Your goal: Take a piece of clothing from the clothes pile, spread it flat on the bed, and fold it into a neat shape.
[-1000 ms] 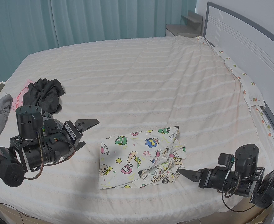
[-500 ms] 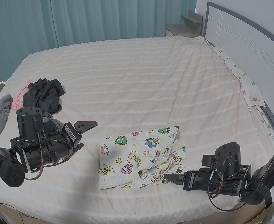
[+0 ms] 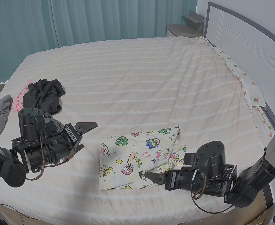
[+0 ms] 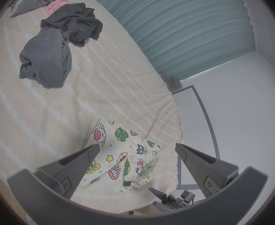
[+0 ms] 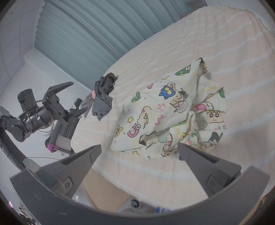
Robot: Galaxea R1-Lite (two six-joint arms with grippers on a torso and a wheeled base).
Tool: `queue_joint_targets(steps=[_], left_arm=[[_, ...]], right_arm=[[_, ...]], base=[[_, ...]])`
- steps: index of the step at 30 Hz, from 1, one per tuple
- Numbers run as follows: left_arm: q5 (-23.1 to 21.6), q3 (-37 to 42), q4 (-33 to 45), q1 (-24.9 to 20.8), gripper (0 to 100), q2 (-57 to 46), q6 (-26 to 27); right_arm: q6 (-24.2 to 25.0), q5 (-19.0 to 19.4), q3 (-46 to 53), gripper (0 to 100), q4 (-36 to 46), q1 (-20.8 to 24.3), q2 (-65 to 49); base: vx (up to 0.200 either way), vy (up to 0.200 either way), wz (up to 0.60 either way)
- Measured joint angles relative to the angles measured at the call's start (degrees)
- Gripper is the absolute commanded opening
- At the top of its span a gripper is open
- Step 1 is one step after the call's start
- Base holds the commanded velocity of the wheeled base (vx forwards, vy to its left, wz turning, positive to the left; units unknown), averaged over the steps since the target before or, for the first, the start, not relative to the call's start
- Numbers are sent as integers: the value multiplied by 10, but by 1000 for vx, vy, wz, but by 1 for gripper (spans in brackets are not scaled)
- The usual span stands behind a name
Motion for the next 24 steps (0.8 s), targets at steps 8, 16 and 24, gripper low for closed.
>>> queue_joint_targets(steps=[8, 16, 24], left_arm=[[-2, -4, 0, 10, 100, 4, 0], [-3, -5, -20, 16, 100, 5, 1], [-1, 1, -45, 19, 100, 10, 0]], right_arm=[[0, 0, -60, 100, 4, 5, 63], [-1, -6, -112, 100, 4, 5, 129], [-7, -34, -125, 100, 4, 6, 152]], base=[[0, 0, 0], [0, 0, 0], [0, 0, 0]])
